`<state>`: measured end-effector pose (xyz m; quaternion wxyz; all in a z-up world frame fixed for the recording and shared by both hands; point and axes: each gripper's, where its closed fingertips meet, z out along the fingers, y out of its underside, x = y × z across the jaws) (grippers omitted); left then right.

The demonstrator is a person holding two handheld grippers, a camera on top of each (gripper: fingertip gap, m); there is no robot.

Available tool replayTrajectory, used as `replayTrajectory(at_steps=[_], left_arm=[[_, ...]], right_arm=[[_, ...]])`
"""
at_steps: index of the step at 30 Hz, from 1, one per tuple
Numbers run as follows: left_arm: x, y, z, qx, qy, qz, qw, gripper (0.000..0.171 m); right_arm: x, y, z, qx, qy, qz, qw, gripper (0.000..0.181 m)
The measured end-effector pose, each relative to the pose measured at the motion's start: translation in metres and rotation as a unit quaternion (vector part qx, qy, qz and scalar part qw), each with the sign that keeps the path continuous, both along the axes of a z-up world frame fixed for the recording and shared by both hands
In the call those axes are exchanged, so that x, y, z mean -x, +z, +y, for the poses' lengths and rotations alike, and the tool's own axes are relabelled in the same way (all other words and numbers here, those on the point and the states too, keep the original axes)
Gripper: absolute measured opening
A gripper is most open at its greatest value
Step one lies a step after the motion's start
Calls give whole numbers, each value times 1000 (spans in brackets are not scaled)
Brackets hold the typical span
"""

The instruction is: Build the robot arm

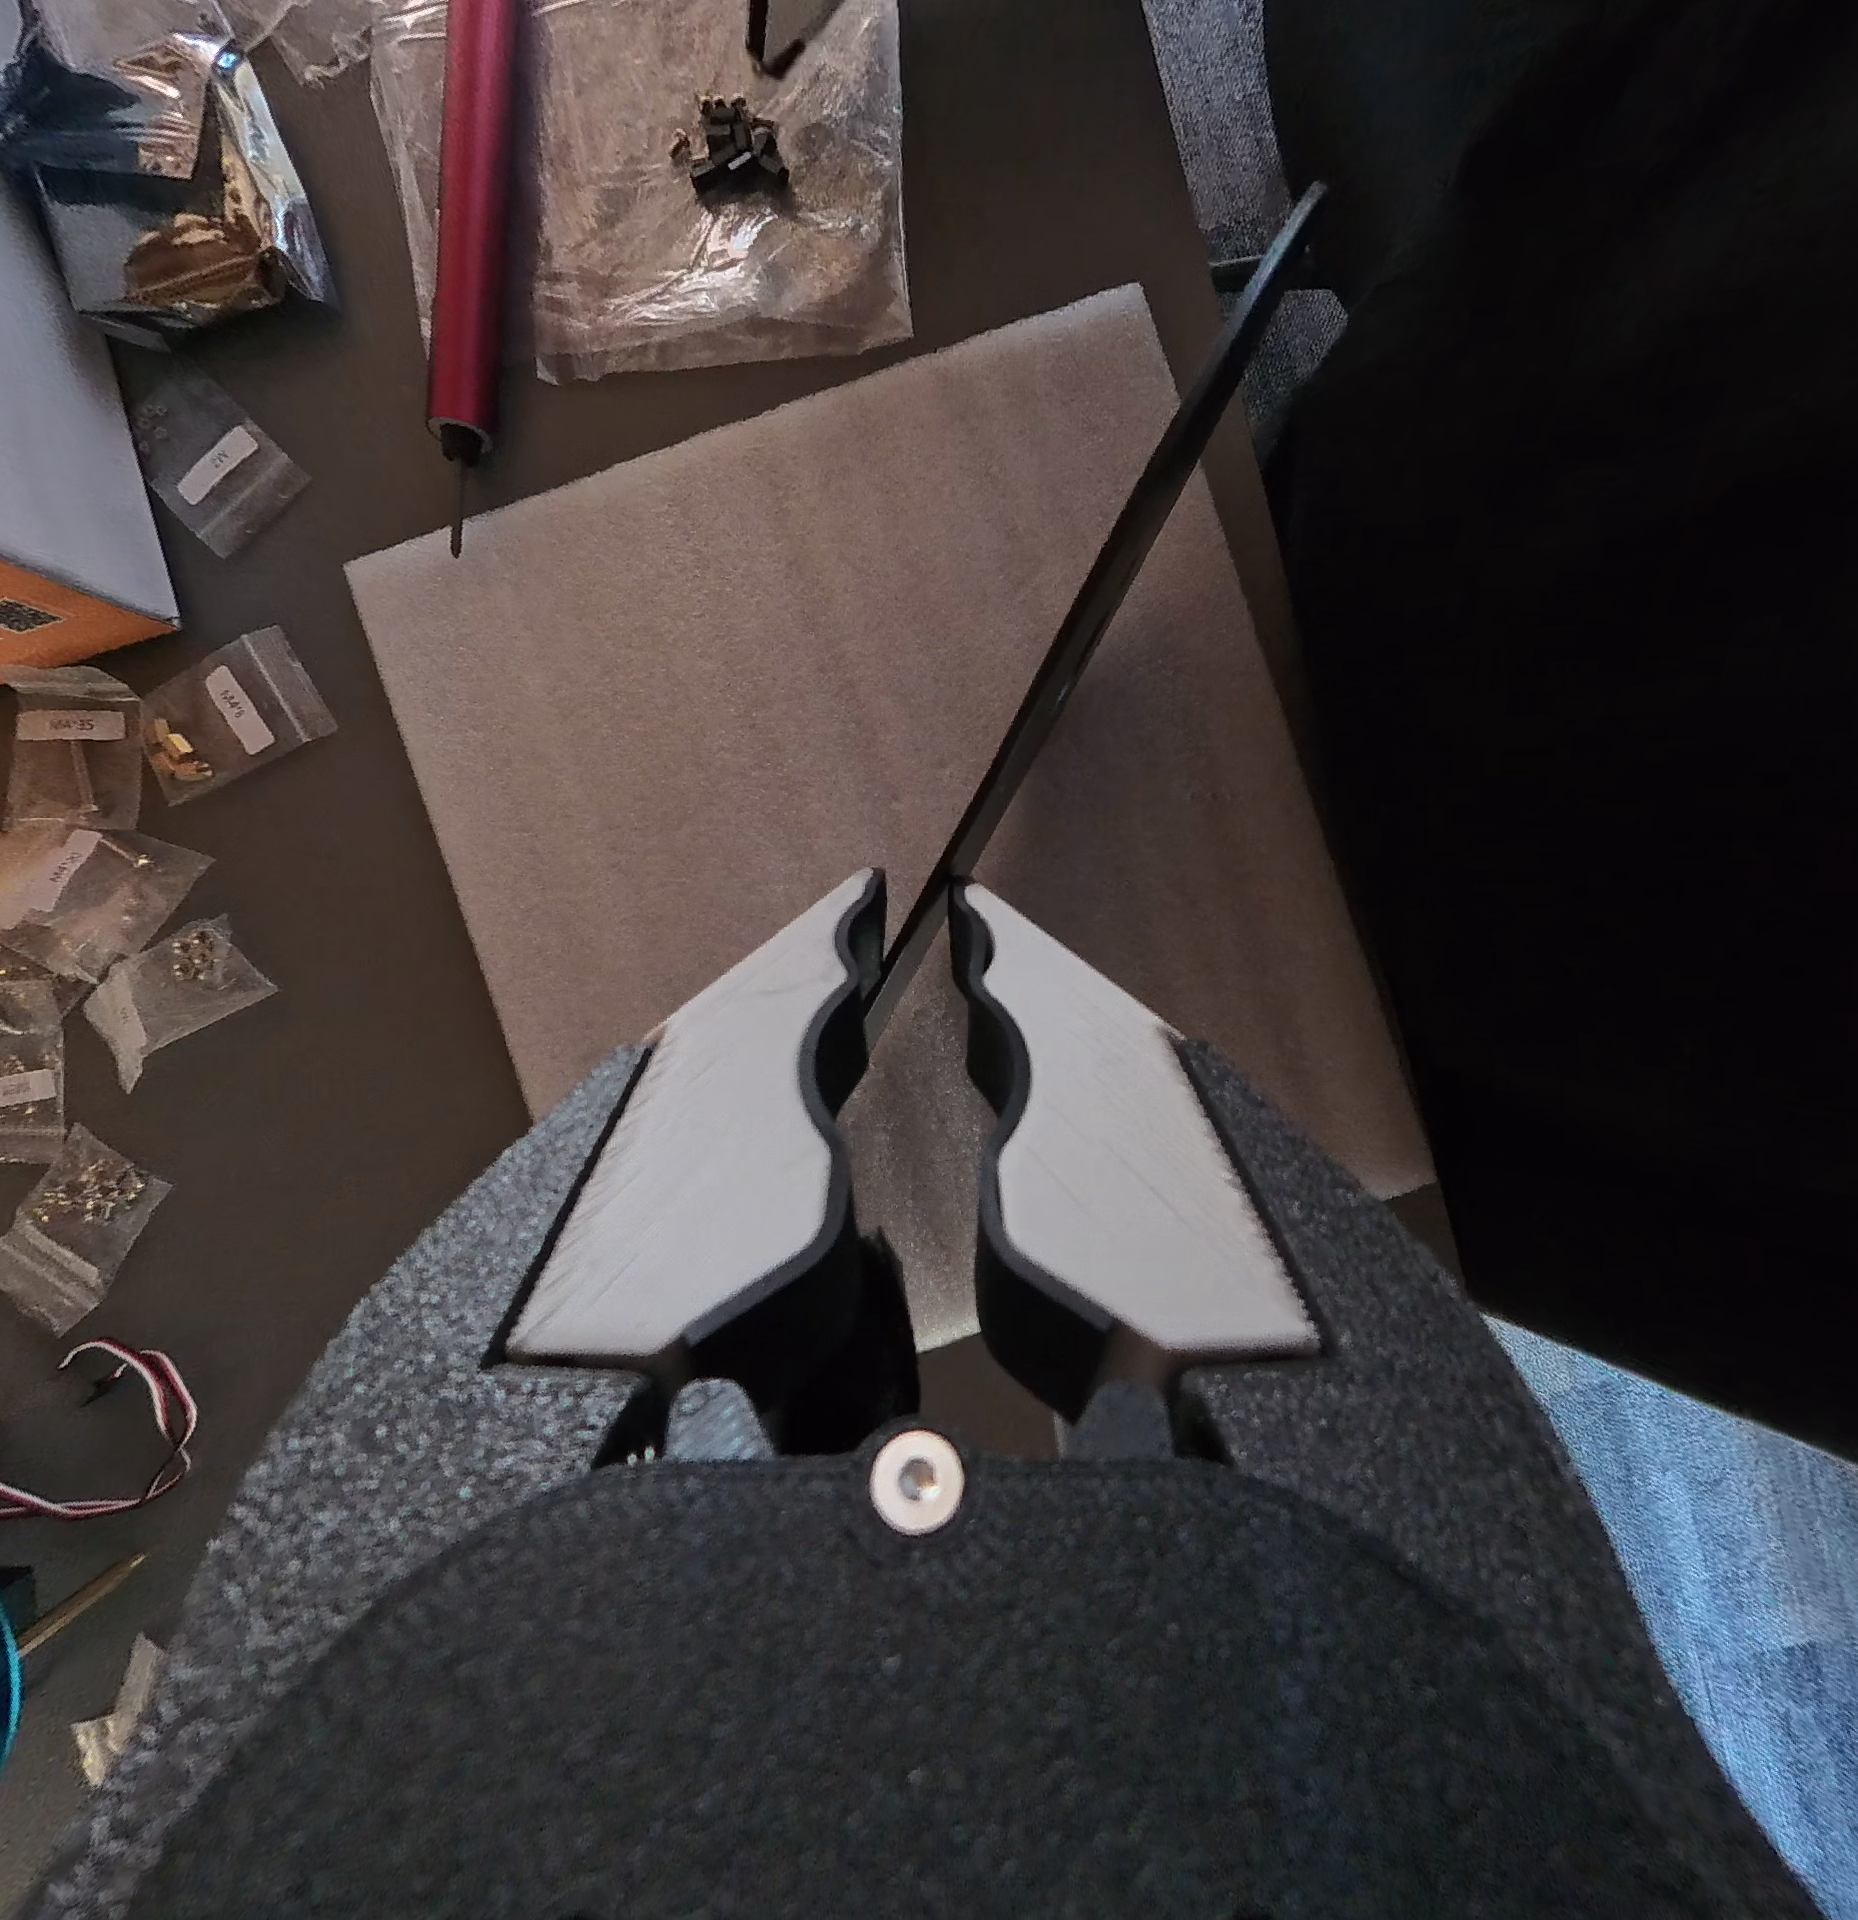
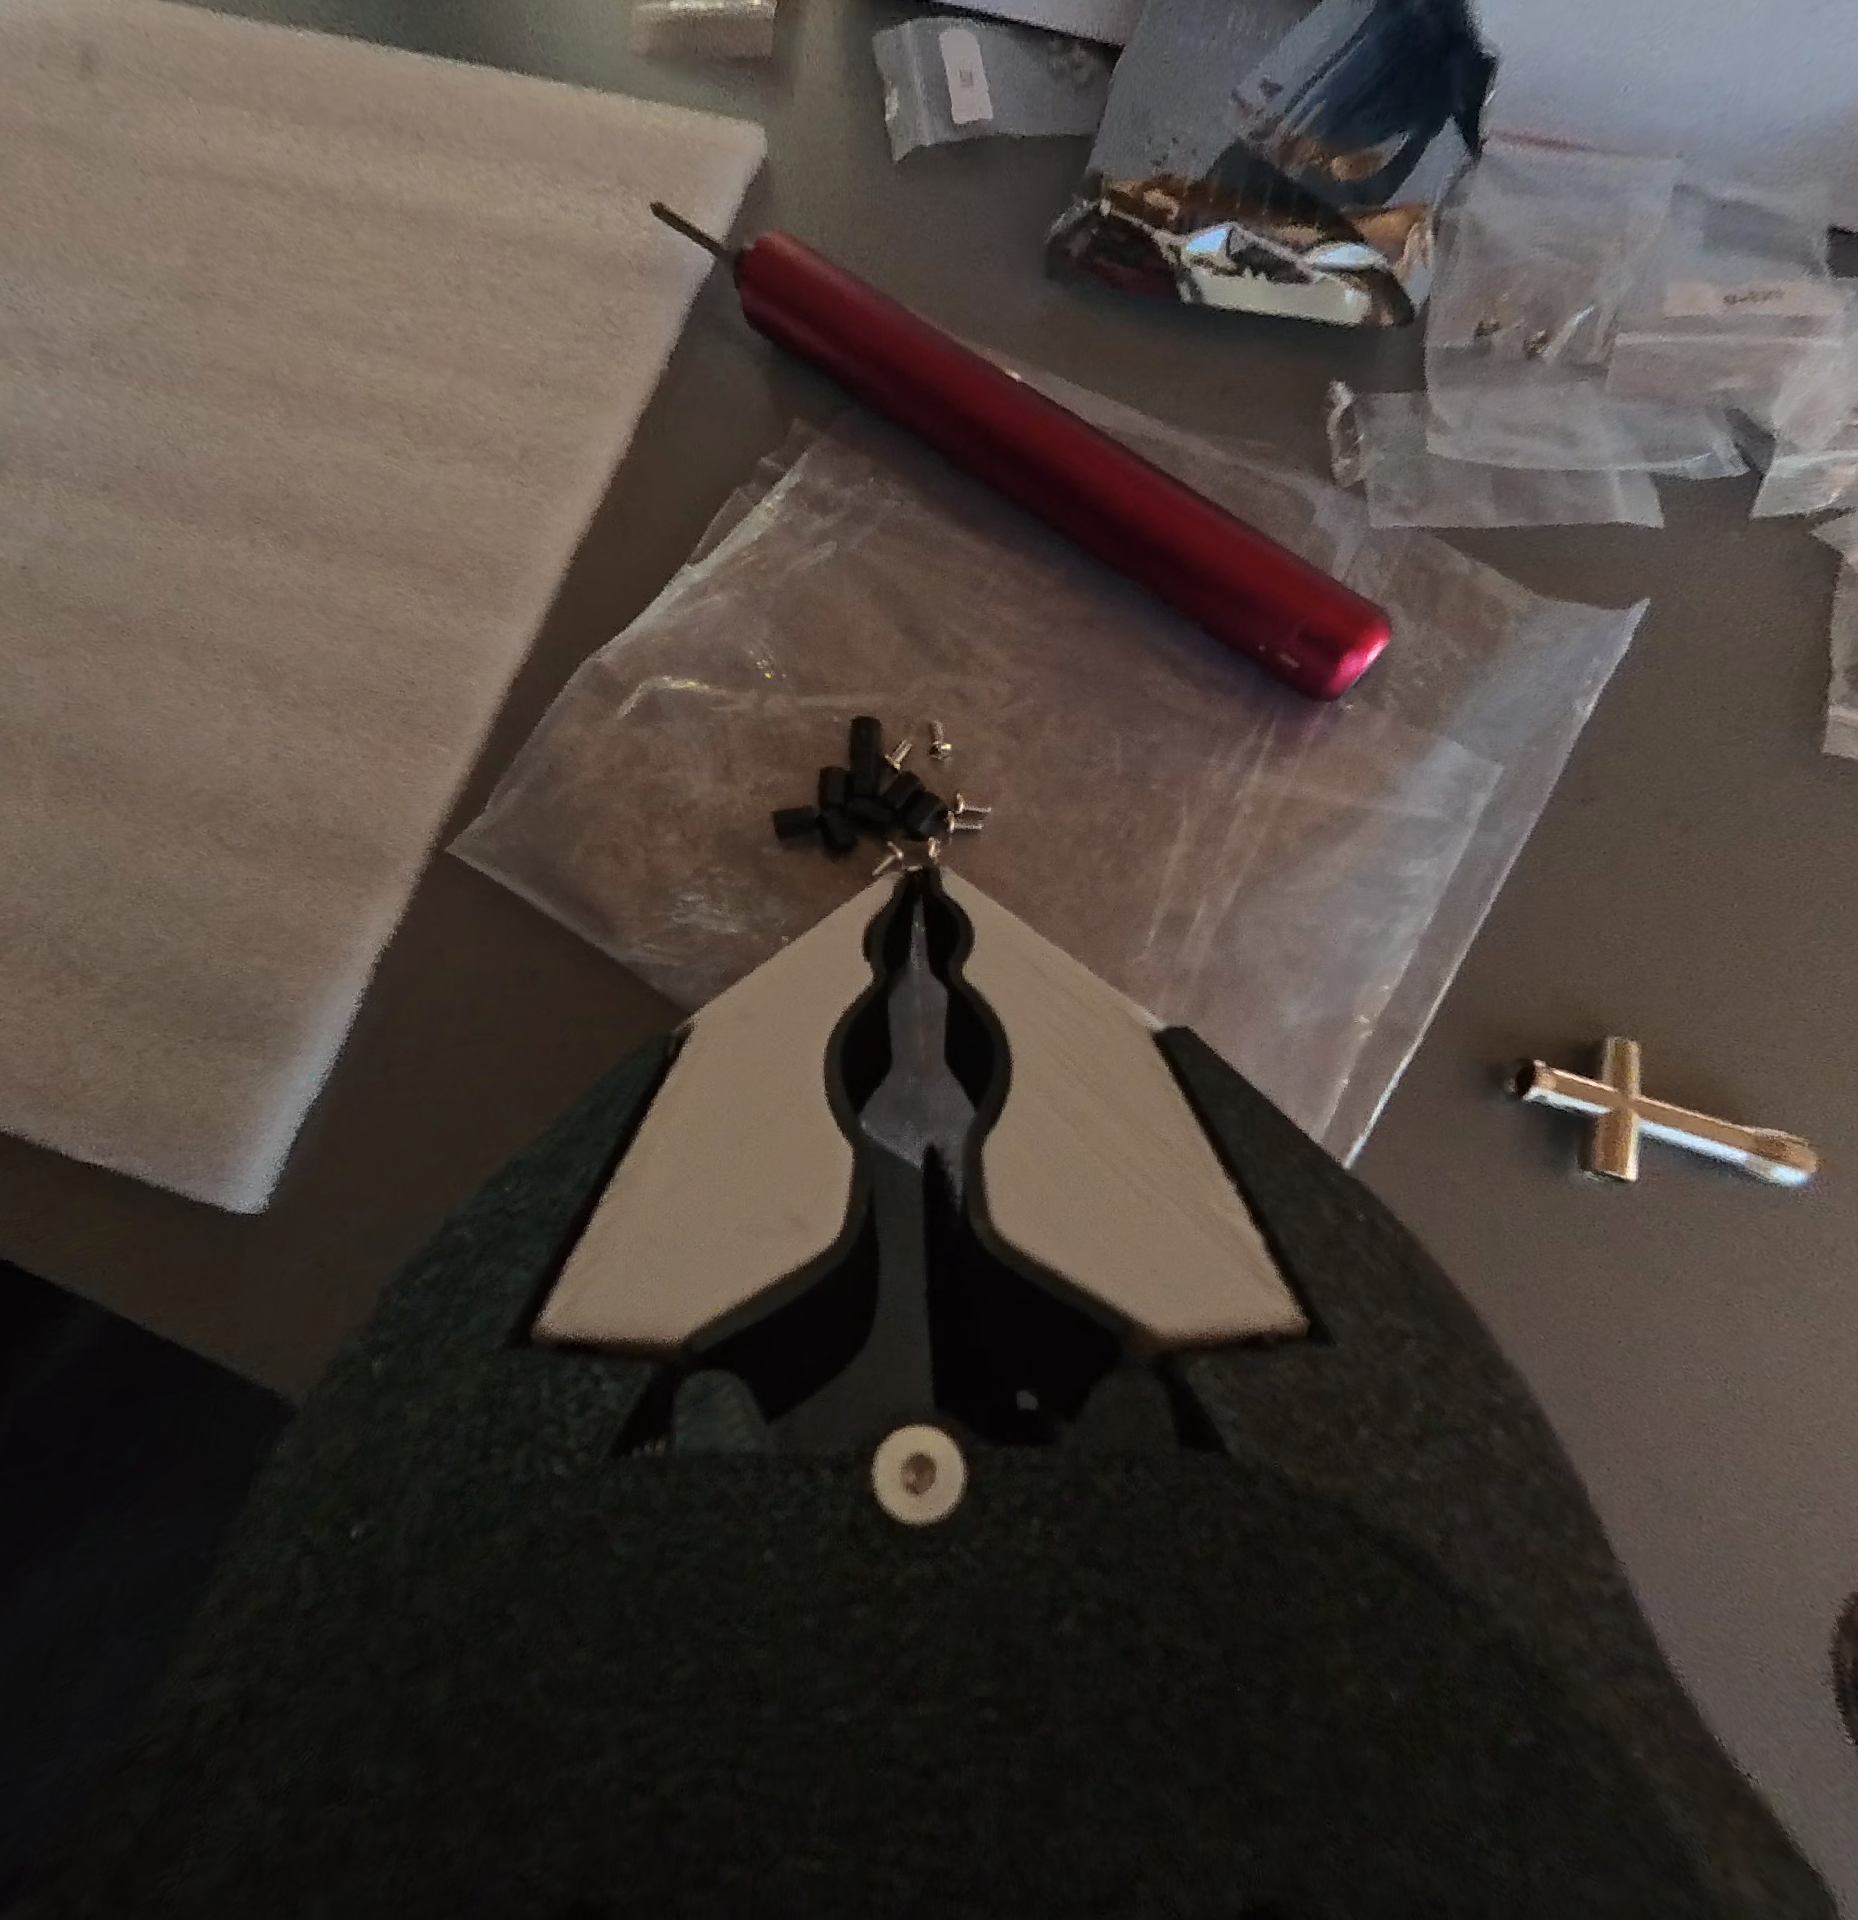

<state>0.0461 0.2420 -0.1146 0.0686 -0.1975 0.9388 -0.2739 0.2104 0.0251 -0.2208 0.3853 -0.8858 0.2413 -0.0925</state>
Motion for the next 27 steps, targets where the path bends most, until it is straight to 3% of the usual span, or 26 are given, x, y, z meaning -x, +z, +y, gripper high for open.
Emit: replayTrajectory(at_steps=[5,10,16,19,23,27], left_arm=[[0,0,0,-2,-1,-9,1000,12],[2,0,0,7,10,-16,1000,12],[5,0,0,9,29,-24,999,13],[4,0,0,8,42,-29,999,14],[1,0,0,0,60,-38,997,16],[-1,1,0,-1,72,-41,997,17]], right_arm=[[14,43,20,-37,38,-43,998,1],[52,76,101,-99,164,-45,980,0],[98,42,217,-84,358,6,930,1],[100,17,253,-33,414,5,910,1],[96,-6,264,37,451,-8,892,1],[81,24,249,8,406,-25,913,9]])
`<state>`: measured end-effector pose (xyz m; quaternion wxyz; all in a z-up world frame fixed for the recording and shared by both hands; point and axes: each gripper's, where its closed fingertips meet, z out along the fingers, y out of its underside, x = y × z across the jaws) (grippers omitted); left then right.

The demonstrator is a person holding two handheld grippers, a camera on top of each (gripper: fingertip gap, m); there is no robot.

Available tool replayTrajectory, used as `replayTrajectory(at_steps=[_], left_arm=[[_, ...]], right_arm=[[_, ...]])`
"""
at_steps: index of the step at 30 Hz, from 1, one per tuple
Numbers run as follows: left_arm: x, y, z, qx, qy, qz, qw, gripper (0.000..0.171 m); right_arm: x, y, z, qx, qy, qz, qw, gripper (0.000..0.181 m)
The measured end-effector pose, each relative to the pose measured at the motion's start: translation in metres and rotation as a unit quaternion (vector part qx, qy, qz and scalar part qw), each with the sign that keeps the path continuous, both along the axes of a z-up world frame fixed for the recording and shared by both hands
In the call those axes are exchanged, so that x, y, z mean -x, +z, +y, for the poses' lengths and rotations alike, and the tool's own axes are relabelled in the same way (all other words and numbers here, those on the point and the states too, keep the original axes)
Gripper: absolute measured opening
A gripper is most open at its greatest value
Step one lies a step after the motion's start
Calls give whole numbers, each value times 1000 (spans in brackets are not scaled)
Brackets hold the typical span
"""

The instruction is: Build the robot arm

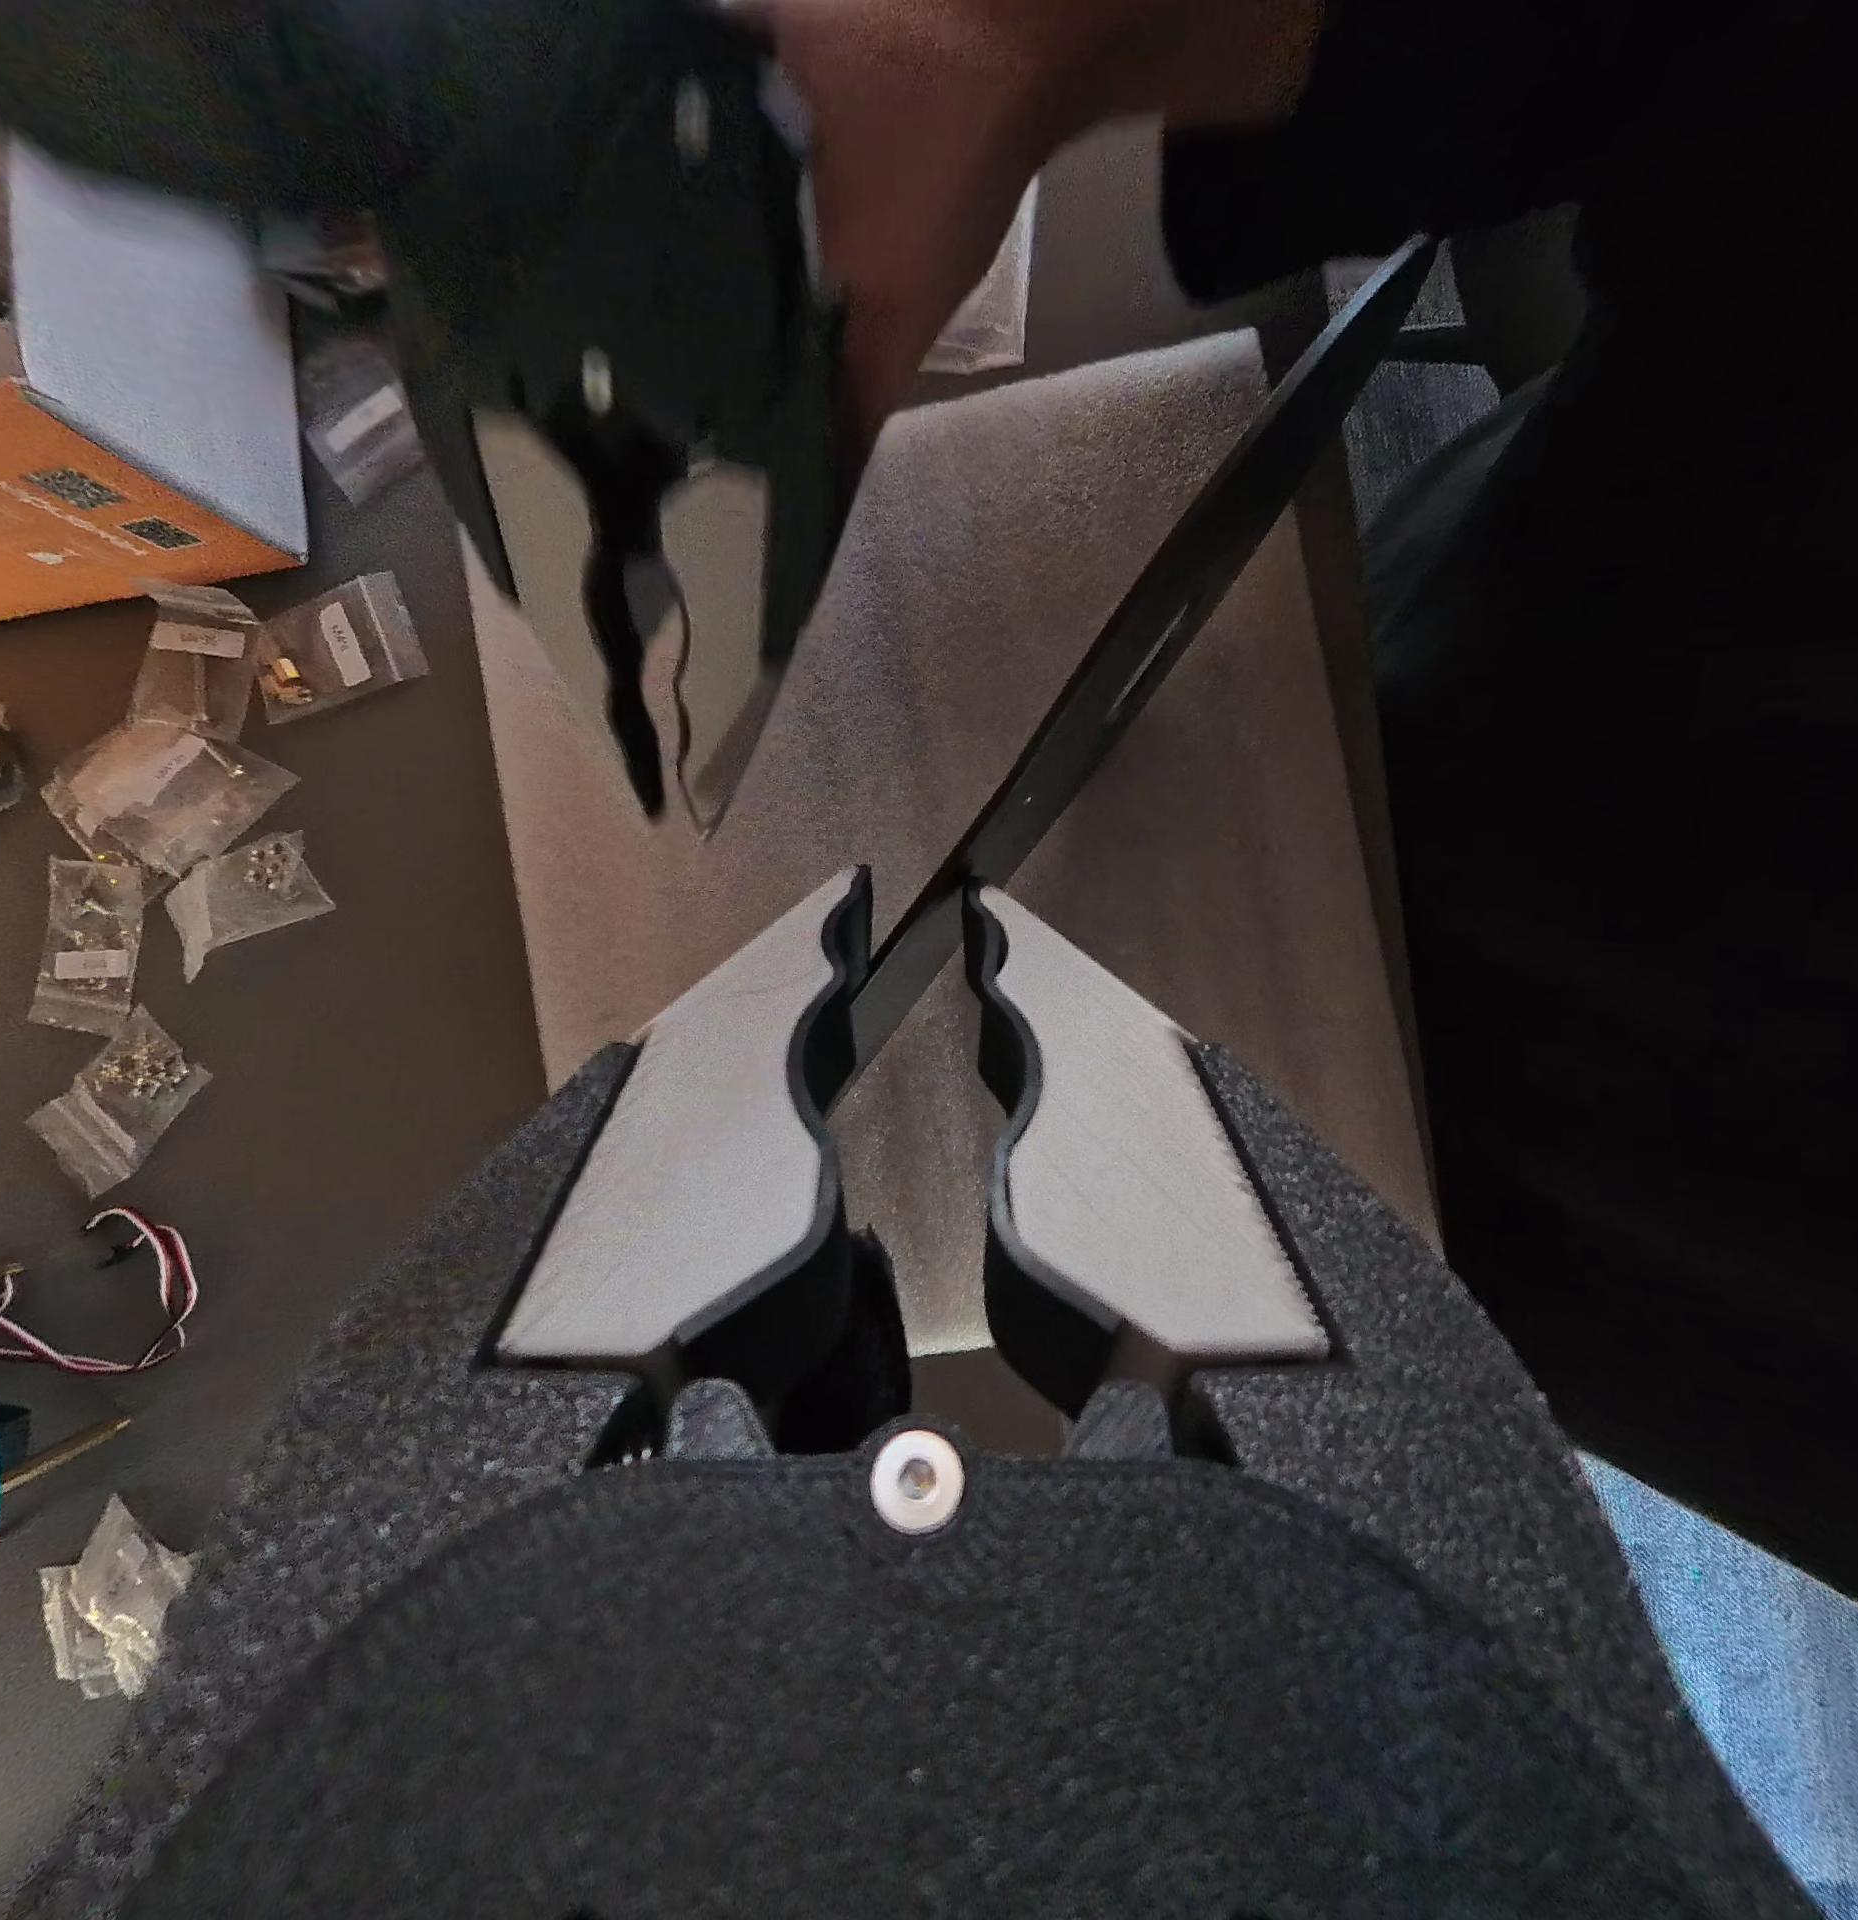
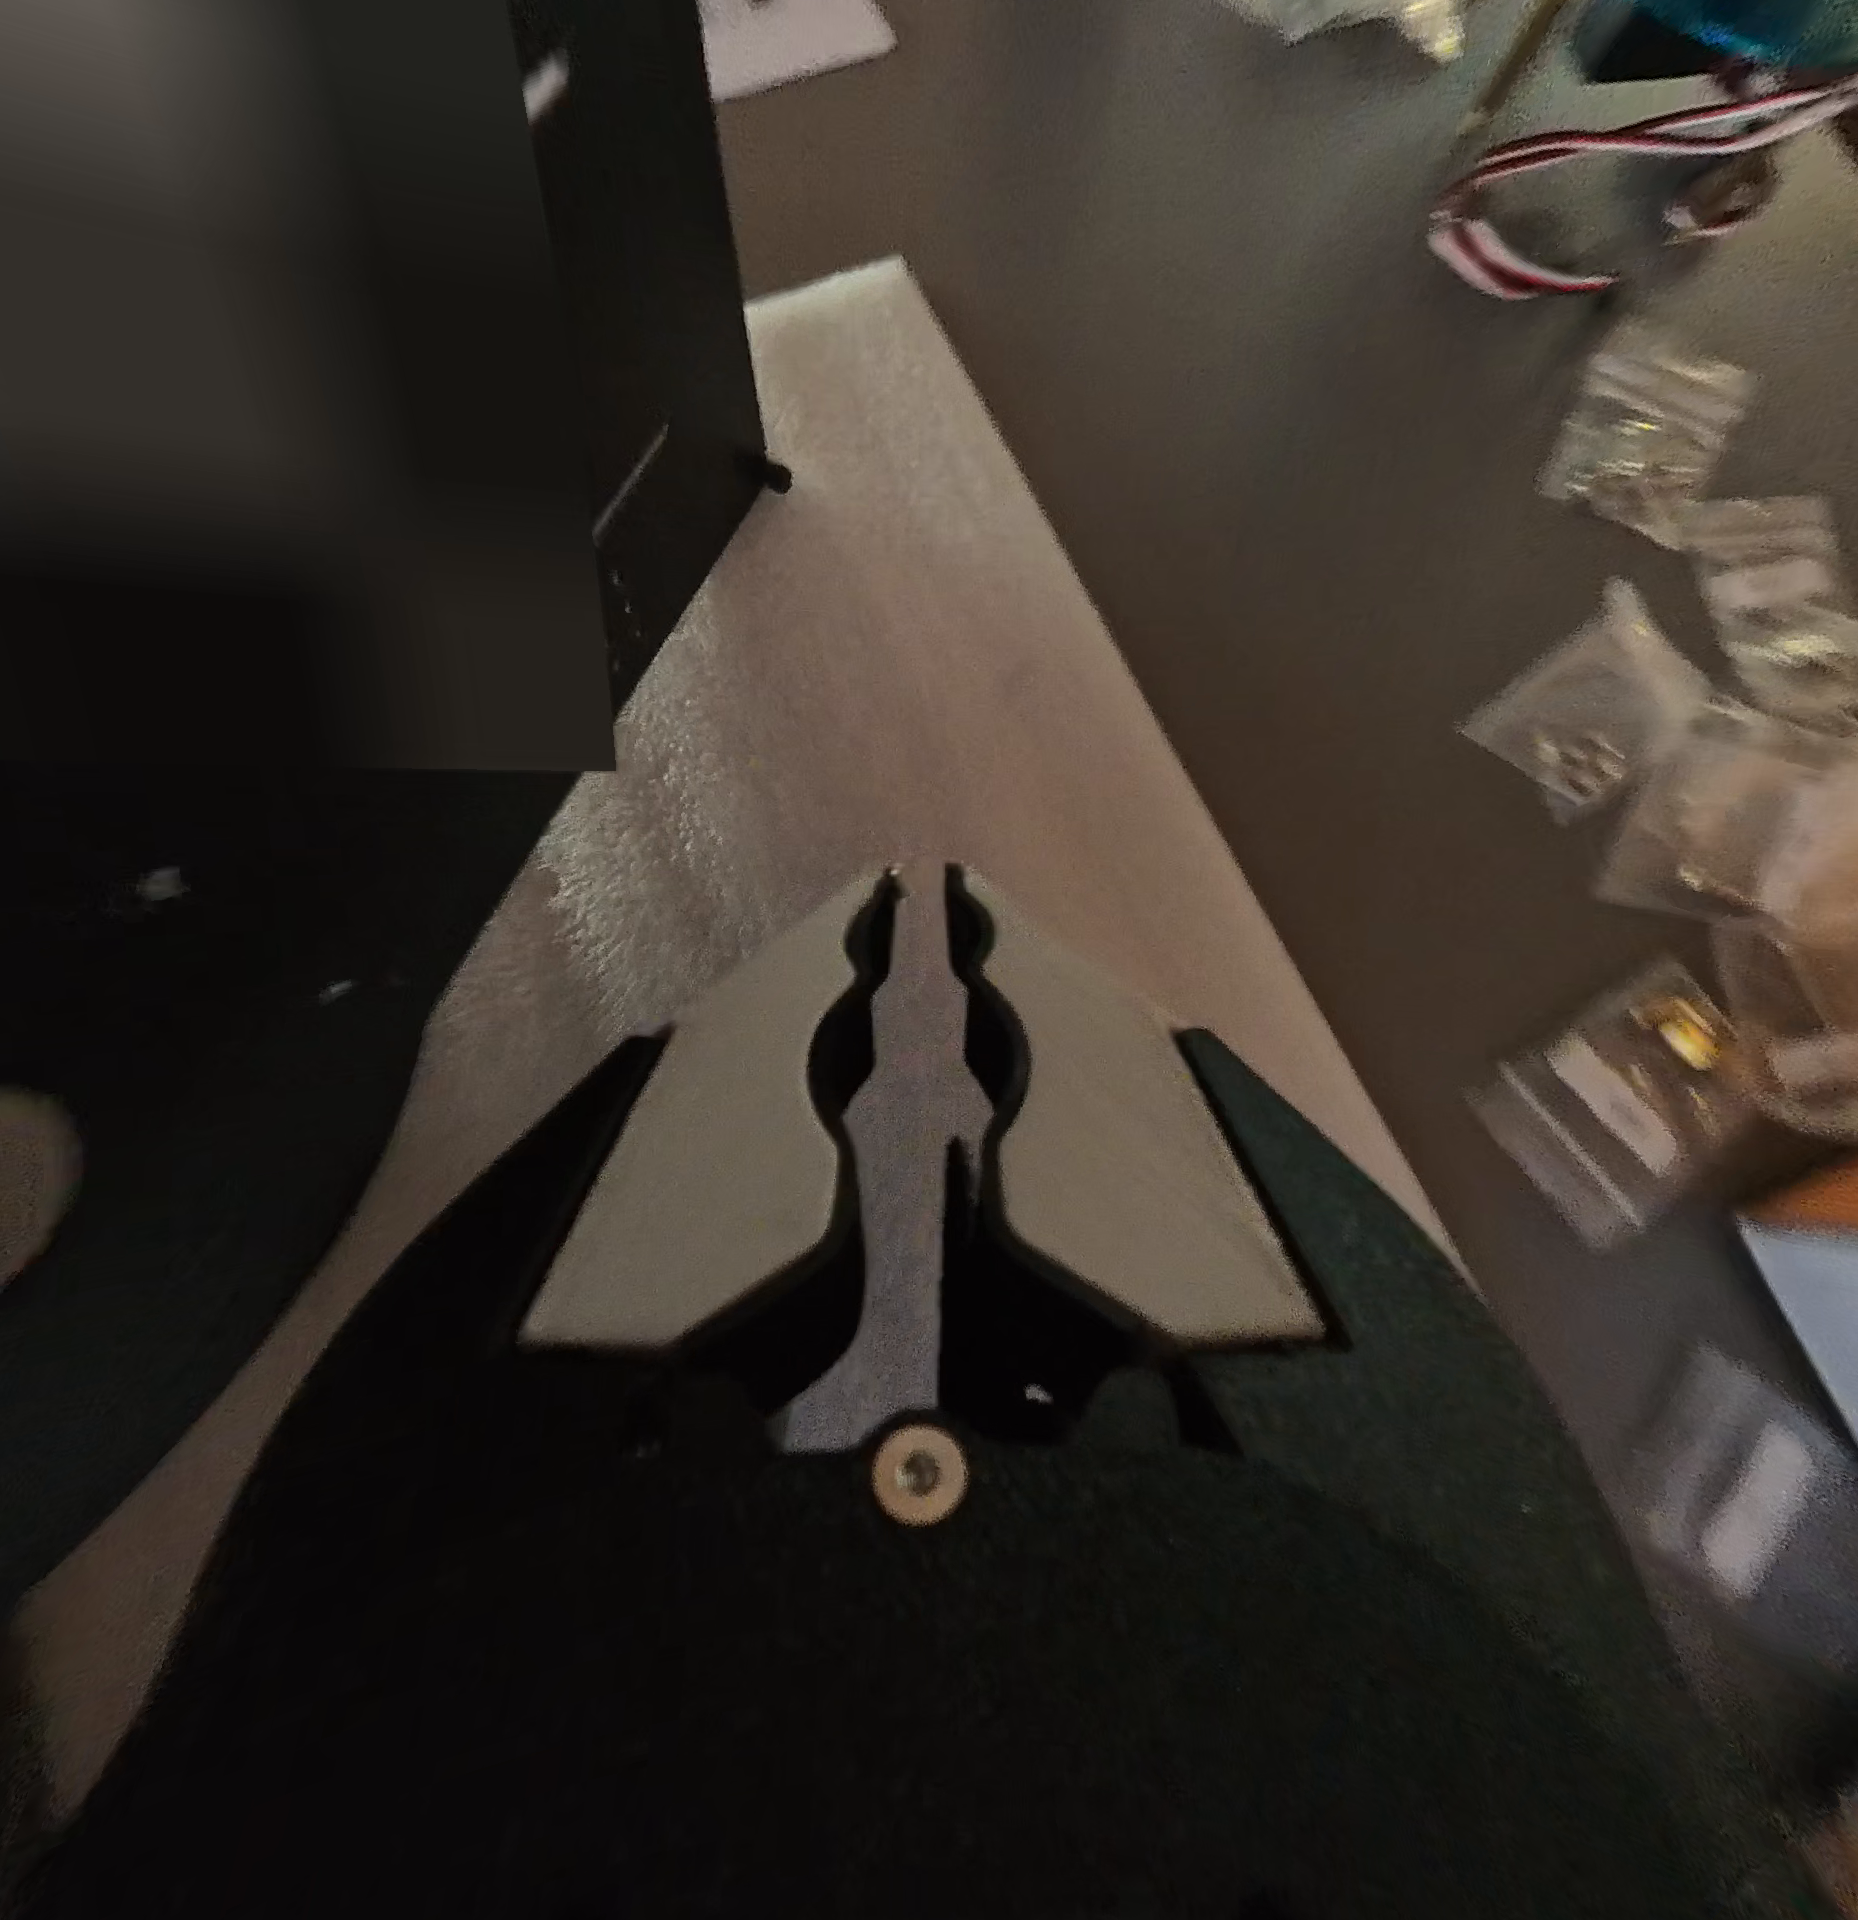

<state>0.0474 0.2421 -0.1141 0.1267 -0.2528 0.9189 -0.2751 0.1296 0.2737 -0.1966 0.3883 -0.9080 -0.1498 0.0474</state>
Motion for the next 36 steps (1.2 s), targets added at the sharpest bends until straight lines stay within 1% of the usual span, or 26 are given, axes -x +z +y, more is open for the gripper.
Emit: replayTrajectory(at_steps=[2,3,5,6,7,9,10,11,12,14,15,16,17,18,20,22,23,24,26,28,29,31,32,33,34,36], left_arm=[[0,0,0,-4,2,0,1000,17],[0,0,0,-7,0,-2,1000,17],[2,0,0,-4,-2,0,1000,16],[3,0,0,0,-4,0,1000,16],[3,0,0,3,-5,-1,1000,16],[1,0,-1,8,-8,-2,1000,16],[0,0,-1,8,-9,0,1000,16],[0,0,-1,8,-10,1,1000,17],[-1,0,-1,6,-14,2,1000,17],[-1,0,-1,5,-21,1,1000,17],[-2,1,-1,8,-22,2,1000,16],[-2,1,-2,12,-24,4,1000,16],[-3,1,-2,16,-25,6,1000,16],[-4,1,-2,18,-26,6,999,17],[-5,1,-2,18,-26,8,999,17],[-6,1,-2,15,-23,8,1000,17],[-7,1,-2,14,-21,8,1000,18],[-6,1,-2,14,-22,12,1000,18],[0,7,-6,24,-49,31,998,21],[5,23,-12,47,-102,41,993,22],[1,34,-14,54,-129,33,990,22],[-15,50,-14,56,-184,10,981,22],[-22,53,-16,61,-217,8,974,22],[-31,50,-16,63,-246,12,967,22],[-41,41,-13,53,-268,24,962,22],[-62,10,-5,19,-290,70,954,22]], right_arm=[[-8,35,-29,-30,-58,26,998,23],[-6,57,-47,-64,-82,53,993,26],[14,104,-78,-175,-91,121,973,15],[23,118,-86,-219,-98,128,962,7],[28,117,-91,-223,-109,111,962,5],[31,94,-100,-170,-140,71,973,18],[32,87,-106,-152,-150,76,974,26],[35,89,-114,-155,-157,103,970,29],[41,99,-122,-179,-156,146,960,34],[61,120,-138,-224,-137,218,940,52],[72,120,-143,-220,-129,224,941,58],[84,113,-145,-202,-122,209,949,58],[92,106,-144,-186,-121,181,958,54],[94,102,-141,-185,-134,148,962,45],[89,99,-132,-203,-173,105,958,25],[85,97,-128,-207,-200,85,954,6],[86,97,-126,-209,-205,78,953,3],[87,97,-126,-211,-208,72,952,1],[89,97,-126,-211,-208,57,953,1],[92,97,-126,-211,-208,61,953,1],[93,96,-126,-212,-209,63,953,1],[95,96,-126,-215,-211,64,951,1],[97,97,-125,-217,-211,64,951,1],[98,96,-125,-219,-212,63,950,1],[98,96,-125,-222,-214,62,949,1],[99,96,-125,-230,-220,67,946,1]])
